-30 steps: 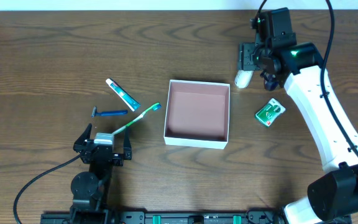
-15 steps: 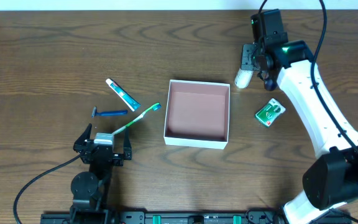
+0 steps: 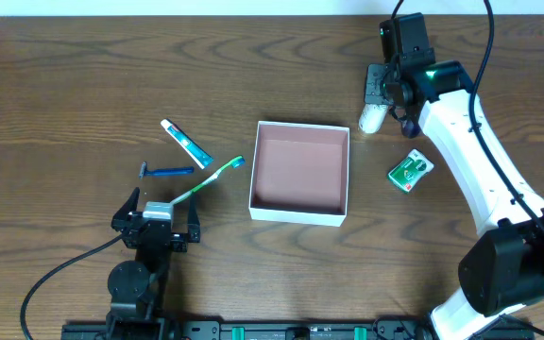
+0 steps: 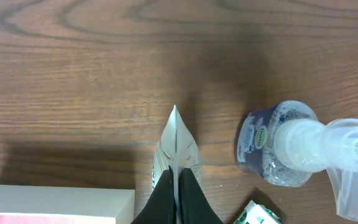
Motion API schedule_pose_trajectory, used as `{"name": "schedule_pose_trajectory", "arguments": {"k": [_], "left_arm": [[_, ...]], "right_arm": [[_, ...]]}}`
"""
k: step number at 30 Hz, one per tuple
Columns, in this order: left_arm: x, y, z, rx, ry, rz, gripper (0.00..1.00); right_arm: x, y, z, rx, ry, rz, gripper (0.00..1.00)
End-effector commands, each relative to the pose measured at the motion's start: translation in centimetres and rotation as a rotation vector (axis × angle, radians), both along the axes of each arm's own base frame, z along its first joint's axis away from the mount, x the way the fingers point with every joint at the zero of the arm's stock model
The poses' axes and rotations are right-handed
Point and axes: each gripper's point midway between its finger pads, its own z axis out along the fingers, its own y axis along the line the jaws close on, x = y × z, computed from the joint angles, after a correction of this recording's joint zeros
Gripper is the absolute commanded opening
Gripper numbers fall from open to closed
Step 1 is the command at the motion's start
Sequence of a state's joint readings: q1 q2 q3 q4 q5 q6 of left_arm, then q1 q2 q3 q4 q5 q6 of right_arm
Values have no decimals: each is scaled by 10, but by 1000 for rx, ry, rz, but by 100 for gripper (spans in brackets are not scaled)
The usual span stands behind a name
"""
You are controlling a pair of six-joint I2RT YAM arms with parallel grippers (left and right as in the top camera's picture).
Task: Pack container
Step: 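Carry the Pantene bottle over the box and lower it inside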
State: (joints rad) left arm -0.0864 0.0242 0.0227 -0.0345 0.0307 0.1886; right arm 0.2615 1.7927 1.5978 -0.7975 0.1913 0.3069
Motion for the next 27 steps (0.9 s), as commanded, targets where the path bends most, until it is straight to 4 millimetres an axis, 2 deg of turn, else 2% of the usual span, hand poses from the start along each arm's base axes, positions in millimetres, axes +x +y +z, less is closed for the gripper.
{"name": "schedule_pose_trajectory", "arguments": {"k": [1, 5, 9, 12, 17, 23, 27], "left_arm": [[-1, 1, -18, 19, 52, 4, 98], [-1, 1, -18, 19, 52, 4, 98], [-1, 1, -18, 19, 52, 4, 98], [-1, 1, -18, 19, 52, 4, 98], [-1, 1, -18, 19, 52, 4, 98], [-1, 1, -18, 19, 52, 4, 98], [-1, 1, -18, 19, 52, 4, 98]], "right_arm": [[4, 2, 8, -16, -24, 14, 1], [0, 1, 30, -14, -63, 24, 1], [-9, -2, 65, 4, -131, 23, 1], [-20, -5, 90, 17, -180, 22, 1], [-41, -9, 121, 37, -232, 26, 1], [-71, 1, 149, 147, -261, 56, 1], [-90, 19, 164, 223, -278, 103, 1]]}}
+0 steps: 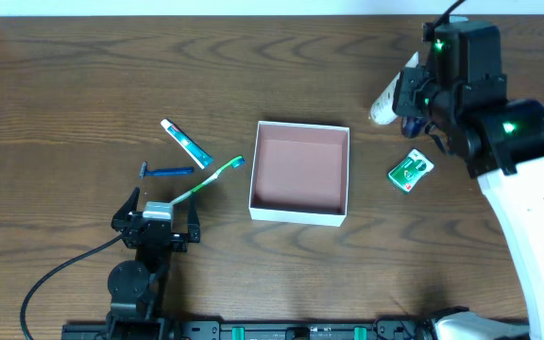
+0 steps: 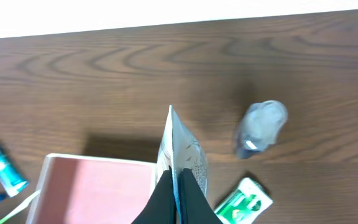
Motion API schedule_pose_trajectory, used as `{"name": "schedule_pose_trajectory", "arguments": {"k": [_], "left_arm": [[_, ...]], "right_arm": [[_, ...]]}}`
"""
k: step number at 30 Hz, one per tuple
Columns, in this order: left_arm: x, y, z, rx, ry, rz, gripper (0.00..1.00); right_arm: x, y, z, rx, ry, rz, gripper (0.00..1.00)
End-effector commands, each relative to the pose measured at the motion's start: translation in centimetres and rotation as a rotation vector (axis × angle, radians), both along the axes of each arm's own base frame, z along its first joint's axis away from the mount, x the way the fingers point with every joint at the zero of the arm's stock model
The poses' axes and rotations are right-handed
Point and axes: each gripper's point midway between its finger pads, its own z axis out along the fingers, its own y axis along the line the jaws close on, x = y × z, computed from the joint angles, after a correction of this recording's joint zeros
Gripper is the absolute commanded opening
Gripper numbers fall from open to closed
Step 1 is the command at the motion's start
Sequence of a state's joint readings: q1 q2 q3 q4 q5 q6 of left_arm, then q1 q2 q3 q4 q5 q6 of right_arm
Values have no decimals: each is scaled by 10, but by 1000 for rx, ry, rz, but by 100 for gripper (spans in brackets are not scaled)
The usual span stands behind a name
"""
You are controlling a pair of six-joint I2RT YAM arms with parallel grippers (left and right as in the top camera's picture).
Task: Pack container
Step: 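Carry the Pantene bottle over the box and lower it inside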
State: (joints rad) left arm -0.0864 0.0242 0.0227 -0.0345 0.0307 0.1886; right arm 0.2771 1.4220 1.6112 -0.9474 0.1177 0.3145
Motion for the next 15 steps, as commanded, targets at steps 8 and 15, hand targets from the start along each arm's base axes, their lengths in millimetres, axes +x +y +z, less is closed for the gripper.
{"name": "schedule_pose_trajectory", "arguments": {"k": [8, 15], "left_arm": [[-1, 1, -18, 19, 52, 4, 98], [-1, 1, -18, 19, 52, 4, 98]], "right_arm": [[-37, 74, 40, 165, -70, 176, 1], [-42, 111, 28, 177, -40, 196, 1]]}}
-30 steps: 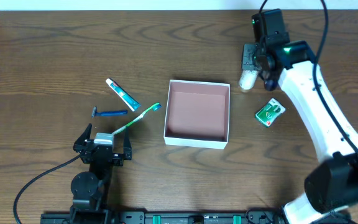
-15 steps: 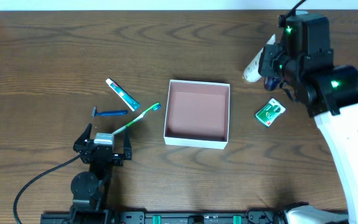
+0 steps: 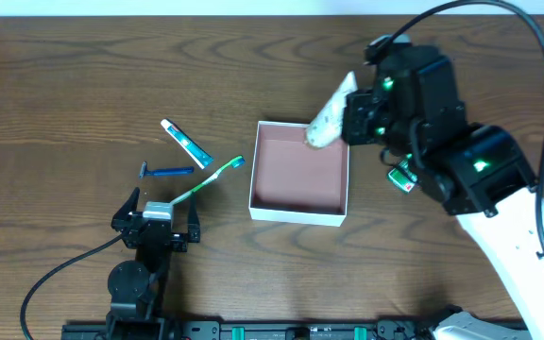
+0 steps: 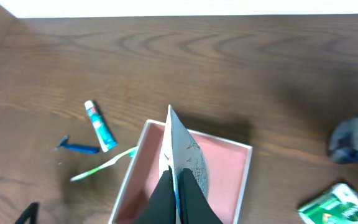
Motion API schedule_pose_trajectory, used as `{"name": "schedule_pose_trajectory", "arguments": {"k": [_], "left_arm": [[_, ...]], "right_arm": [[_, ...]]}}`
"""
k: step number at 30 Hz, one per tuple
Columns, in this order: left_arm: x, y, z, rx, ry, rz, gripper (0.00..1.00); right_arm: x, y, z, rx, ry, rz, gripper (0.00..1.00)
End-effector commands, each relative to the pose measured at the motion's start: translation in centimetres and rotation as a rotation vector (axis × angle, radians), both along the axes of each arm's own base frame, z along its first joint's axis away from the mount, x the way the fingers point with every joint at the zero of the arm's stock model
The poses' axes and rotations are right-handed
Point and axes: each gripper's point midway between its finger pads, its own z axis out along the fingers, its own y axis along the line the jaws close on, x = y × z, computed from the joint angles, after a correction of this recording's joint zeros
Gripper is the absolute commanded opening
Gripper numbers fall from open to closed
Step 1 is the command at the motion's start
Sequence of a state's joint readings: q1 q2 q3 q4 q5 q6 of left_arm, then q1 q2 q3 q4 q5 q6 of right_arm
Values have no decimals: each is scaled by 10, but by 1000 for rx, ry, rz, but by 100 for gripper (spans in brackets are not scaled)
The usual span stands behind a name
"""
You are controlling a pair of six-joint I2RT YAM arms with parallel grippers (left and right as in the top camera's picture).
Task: Pack container
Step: 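Carry the Pantene bottle over the box and lower it inside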
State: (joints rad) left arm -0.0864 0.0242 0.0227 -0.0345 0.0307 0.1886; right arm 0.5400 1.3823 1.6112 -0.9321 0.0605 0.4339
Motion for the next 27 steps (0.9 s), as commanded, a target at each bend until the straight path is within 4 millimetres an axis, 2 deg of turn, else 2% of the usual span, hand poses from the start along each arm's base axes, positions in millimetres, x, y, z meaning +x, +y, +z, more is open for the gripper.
{"name": "schedule_pose_trajectory", "arguments": {"k": [1, 6, 15, 21, 27], "left_arm": [[-1, 1, -18, 19, 52, 4, 98], [-1, 1, -18, 19, 52, 4, 98], [-1, 1, -18, 19, 52, 4, 98], [-1, 1, -18, 19, 52, 4, 98], [-1, 1, -18, 19, 52, 4, 98]], "right_arm": [[2, 15, 8, 37, -16, -30, 1], [7, 39, -17, 26, 41, -34, 1], [28, 78, -63, -3, 97, -38, 1], [35, 85, -83, -40, 108, -79, 1], [41, 93, -91, -51, 96, -91, 2]]}}
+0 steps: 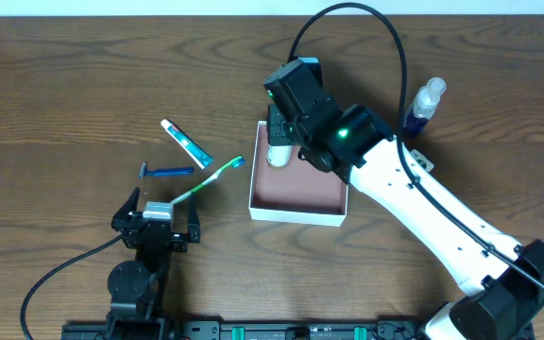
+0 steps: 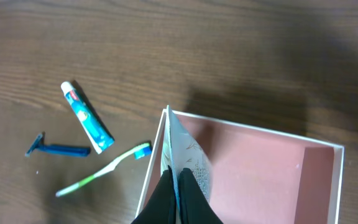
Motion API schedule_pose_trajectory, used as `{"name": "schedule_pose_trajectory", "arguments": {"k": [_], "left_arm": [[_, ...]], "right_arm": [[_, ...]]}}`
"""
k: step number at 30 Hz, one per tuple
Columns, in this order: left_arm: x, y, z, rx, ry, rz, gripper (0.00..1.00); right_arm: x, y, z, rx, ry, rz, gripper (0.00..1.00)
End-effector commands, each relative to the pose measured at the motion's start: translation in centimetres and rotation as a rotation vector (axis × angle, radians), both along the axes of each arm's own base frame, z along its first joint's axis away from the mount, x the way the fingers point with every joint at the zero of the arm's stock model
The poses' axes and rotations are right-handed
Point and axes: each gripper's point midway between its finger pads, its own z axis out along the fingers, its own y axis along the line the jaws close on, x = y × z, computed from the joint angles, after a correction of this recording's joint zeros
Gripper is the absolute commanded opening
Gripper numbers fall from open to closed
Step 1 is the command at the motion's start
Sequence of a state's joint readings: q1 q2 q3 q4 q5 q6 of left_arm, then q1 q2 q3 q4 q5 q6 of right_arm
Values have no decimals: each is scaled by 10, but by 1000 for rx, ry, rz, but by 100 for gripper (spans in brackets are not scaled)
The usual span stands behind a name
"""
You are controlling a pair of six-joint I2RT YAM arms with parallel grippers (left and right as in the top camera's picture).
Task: Pack container
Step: 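Carry the Pantene bottle over the box and lower it inside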
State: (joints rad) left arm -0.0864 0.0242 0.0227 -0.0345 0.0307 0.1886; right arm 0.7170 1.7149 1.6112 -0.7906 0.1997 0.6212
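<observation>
The white box with a pink inside (image 1: 297,216) sits mid-table; its rim (image 2: 253,127) also shows in the right wrist view. My right gripper (image 1: 279,142) is shut on a white printed tube (image 1: 279,154), held nose down over the box's far left corner. In the wrist view the black fingers (image 2: 176,186) pinch the tube's flat crimped end (image 2: 184,146) just inside the left wall. My left gripper (image 1: 156,227) rests at the front left, its jaws apart and holding nothing.
Left of the box lie a small toothpaste tube (image 1: 186,143), a blue razor (image 1: 166,172) and a green toothbrush (image 1: 206,179). A blue spray bottle (image 1: 423,102) stands at the far right. My right arm stretches across the table's right half.
My right gripper has moved left and lower with the white tube, from above the box's far right corner to its far left corner. The left arm has not moved.
My right gripper was shut on the white tube lying on the table beside the spray bottle, right of the box. Then it held the tube in the air there, then above the box's far right corner, and now low over the far left corner.
</observation>
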Motion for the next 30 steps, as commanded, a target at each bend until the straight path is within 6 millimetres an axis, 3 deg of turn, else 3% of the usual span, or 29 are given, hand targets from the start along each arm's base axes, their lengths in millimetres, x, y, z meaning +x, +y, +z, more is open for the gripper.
{"name": "schedule_pose_trajectory", "arguments": {"k": [1, 17, 30], "left_arm": [[-1, 1, -18, 19, 52, 4, 98], [-1, 1, -18, 19, 52, 4, 98], [-1, 1, -18, 19, 52, 4, 98]], "right_arm": [[8, 4, 15, 17, -58, -51, 2], [20, 10, -5, -9, -56, -64, 2], [26, 13, -2, 5, -79, -69, 2]]}}
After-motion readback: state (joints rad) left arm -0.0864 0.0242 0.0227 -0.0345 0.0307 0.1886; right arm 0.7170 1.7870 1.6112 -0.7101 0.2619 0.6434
